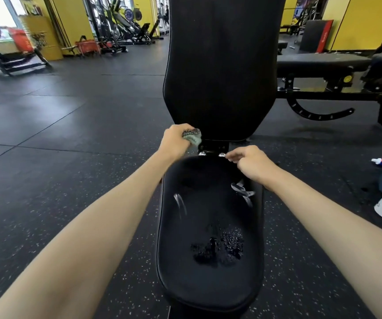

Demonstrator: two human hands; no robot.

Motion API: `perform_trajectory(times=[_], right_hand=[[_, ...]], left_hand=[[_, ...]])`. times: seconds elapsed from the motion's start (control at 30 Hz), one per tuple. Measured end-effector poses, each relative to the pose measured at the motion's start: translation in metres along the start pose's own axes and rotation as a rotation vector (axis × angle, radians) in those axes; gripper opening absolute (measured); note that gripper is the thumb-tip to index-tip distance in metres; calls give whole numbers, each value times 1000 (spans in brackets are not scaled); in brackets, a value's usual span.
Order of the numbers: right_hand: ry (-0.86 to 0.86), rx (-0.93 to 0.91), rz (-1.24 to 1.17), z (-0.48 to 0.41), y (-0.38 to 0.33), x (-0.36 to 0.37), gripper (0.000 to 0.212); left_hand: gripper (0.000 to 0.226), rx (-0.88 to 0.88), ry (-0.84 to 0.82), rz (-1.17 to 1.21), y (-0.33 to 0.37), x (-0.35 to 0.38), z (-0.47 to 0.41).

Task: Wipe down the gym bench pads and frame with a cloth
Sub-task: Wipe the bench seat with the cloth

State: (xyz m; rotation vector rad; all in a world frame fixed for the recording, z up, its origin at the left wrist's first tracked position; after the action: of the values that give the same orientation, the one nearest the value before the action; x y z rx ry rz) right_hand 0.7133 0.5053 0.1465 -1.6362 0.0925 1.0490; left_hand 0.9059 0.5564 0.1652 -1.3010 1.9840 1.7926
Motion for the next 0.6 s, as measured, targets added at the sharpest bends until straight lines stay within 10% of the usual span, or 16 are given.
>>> perform_trajectory(times=[0.47,0.6], right_hand=[[-48,-83,70,6,-13,7,52],[-46,-89,73,6,-13,7,51]], left_hand=[[58,-6,-511,-401,-32,-35,8],[49,-5,-388,-302,-20,-43,10]])
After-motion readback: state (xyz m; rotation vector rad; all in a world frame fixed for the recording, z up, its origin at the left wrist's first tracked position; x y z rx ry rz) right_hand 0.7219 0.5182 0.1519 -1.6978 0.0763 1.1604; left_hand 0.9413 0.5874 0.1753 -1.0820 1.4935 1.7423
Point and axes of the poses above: each hand's wrist, its own z-axis away from the middle knuckle, its own x-axis out of the palm, y = z × x, the point moved 3 cm from there along -z, towards the middle knuckle, and after that the axes turned 2 degrees about -y, right-handed, at the moved point
